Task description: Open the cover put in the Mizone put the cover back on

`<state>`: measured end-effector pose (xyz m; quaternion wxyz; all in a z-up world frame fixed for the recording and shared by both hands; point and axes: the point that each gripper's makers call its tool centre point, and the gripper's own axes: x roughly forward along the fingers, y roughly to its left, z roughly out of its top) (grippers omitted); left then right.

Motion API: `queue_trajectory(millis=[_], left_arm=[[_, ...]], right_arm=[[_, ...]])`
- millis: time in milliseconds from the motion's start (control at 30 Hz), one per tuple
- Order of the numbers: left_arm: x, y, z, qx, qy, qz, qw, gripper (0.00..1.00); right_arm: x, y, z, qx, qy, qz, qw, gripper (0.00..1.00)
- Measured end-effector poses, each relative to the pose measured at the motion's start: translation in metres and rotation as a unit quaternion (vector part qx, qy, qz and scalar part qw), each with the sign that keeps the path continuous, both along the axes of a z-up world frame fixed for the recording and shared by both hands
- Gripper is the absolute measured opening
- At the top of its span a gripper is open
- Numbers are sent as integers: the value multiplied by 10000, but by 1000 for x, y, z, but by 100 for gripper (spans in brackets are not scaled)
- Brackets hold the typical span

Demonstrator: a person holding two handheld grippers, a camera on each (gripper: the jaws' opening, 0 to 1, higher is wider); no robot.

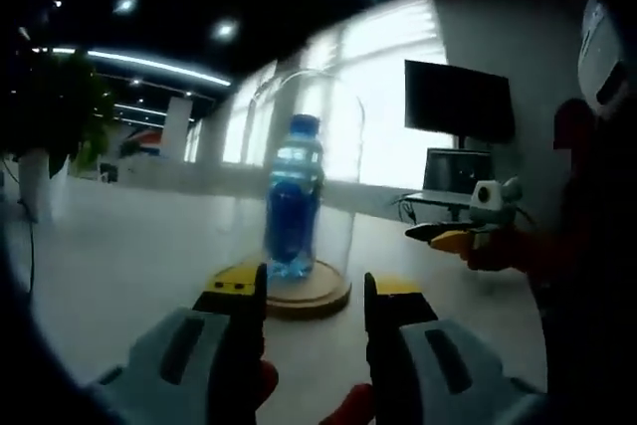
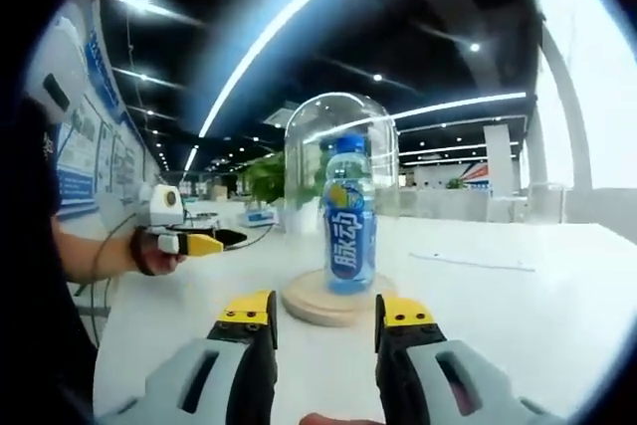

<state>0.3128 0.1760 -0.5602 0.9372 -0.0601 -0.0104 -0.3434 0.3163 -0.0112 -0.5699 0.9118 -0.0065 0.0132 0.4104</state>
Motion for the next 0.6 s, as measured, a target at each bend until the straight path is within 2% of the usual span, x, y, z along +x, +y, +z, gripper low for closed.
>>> queue_trajectory(millis=[267, 367, 533, 600], left_arm=[[-5, 3, -8, 81, -46, 60, 9999, 31], [-1, 4, -13, 294, -110, 218, 9993, 31], [-2, 4, -12, 254, -106, 220, 9994, 31], [-2, 3, -12, 225, -91, 198, 9995, 31]], right_arm=[[-8, 1, -5, -1, -47, -120, 9999, 27], [-9, 1, -8, 125, -42, -154, 9998, 25], [-5, 1, -21, 1, 61, -322, 9995, 25], [-5, 1, -18, 20, 4, -332, 9994, 25]])
